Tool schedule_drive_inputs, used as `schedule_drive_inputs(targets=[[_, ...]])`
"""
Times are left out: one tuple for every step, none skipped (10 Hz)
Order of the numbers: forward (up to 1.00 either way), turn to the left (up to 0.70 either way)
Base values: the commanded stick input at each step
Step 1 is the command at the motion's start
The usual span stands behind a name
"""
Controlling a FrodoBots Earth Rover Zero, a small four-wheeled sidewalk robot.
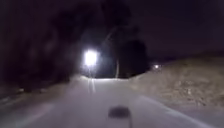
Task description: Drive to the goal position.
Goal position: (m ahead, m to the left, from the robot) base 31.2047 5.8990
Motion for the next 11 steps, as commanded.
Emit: schedule_drive_inputs(targets=[[0.70,0.21],[0.70,0.20],[0.70,0.20],[0.70,0.21],[0.70,0.22],[0.70,0.22],[0.70,0.23],[0.70,0.23],[0.70,0.04],[0.70,0.03],[0.70,0.03]])
